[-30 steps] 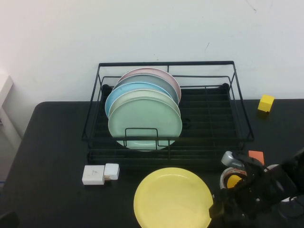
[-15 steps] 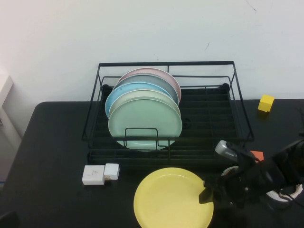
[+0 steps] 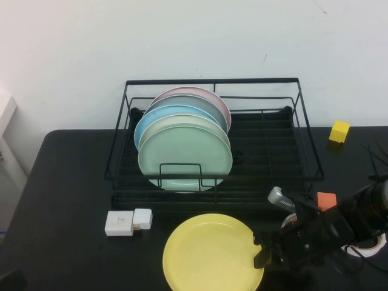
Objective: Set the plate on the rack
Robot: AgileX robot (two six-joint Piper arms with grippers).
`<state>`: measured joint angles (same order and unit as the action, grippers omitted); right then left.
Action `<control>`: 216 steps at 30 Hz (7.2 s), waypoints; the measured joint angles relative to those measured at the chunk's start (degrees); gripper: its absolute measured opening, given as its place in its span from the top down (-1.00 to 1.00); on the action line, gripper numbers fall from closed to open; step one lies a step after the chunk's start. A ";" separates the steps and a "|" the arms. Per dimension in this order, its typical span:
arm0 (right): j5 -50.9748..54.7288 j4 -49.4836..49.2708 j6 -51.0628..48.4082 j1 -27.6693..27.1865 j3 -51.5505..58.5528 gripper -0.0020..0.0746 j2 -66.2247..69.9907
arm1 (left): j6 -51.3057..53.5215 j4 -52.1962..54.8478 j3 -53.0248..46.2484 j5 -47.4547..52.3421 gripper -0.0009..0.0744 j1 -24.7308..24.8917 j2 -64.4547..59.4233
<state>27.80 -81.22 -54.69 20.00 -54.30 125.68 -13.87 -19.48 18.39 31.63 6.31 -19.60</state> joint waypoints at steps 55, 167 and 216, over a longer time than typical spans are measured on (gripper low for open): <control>-10.80 16.20 0.00 20.82 -2.95 0.92 -32.06 | 11.96 -15.11 0.00 2.07 -0.10 0.00 0.00; 40.81 90.08 39.56 15.94 6.59 0.95 -90.40 | 171.16 -77.81 37.79 -7.06 0.29 2.71 -78.58; 10.31 91.84 51.78 15.94 33.00 0.95 -107.00 | 107.98 -78.63 1.28 -17.49 0.98 2.71 -10.17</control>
<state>38.10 10.63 -2.92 35.94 -21.30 18.67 94.11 -98.11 19.67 14.14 9.02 -29.77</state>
